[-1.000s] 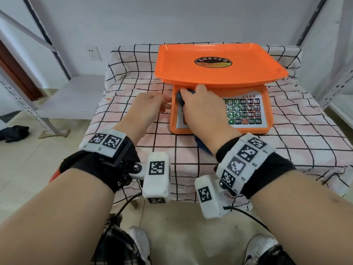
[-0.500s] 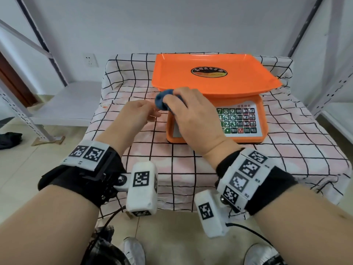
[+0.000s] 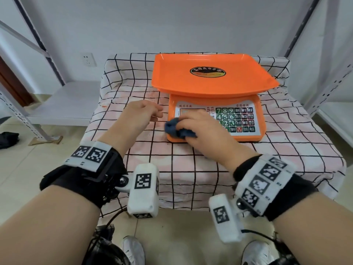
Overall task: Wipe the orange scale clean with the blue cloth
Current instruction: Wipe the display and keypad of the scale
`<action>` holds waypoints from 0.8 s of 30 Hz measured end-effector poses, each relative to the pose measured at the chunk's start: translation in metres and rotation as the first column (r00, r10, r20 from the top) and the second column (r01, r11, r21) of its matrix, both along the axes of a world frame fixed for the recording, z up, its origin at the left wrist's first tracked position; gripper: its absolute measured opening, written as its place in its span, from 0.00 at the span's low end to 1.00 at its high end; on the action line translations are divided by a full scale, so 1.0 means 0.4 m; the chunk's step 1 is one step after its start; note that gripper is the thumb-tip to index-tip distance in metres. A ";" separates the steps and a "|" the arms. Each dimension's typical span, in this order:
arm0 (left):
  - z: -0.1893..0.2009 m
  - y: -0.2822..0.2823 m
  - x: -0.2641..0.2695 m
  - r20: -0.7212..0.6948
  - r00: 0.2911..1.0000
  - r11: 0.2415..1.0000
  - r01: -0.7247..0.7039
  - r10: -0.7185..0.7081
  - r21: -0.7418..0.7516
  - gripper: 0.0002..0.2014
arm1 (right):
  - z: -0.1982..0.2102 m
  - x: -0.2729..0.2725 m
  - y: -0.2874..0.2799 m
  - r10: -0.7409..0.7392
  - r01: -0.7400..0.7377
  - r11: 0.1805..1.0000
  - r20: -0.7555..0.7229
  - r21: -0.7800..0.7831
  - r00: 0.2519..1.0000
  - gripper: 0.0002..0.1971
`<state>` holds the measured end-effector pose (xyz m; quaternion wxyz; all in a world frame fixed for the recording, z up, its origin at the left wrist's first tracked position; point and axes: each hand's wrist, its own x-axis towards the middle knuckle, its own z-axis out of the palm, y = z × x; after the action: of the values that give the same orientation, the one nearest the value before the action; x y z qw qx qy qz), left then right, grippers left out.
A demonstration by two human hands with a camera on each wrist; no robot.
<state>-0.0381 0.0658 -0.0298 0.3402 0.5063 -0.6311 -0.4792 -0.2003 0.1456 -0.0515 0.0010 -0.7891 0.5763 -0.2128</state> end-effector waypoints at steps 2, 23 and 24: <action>-0.004 0.001 -0.001 0.016 1.000 1.000 0.006 -0.005 -0.001 0.11 | 0.002 -0.069 0.018 -0.065 0.063 0.995 -0.027 -0.073 0.998 0.11; -0.009 0.003 -0.033 0.021 1.000 0.999 -0.009 0.009 0.032 0.11 | -0.021 -0.032 0.024 -0.029 0.012 0.994 -0.167 -0.105 0.985 0.11; -0.009 0.004 -0.032 0.021 1.000 0.999 -0.007 0.006 0.031 0.11 | -0.016 -0.048 0.026 -0.034 0.018 0.995 -0.163 -0.096 0.986 0.13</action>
<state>-0.0507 0.0672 -0.0332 0.3270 0.5186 -0.6254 -0.4827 -0.2193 0.1562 -0.0579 -0.0865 -0.7956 0.5740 -0.1737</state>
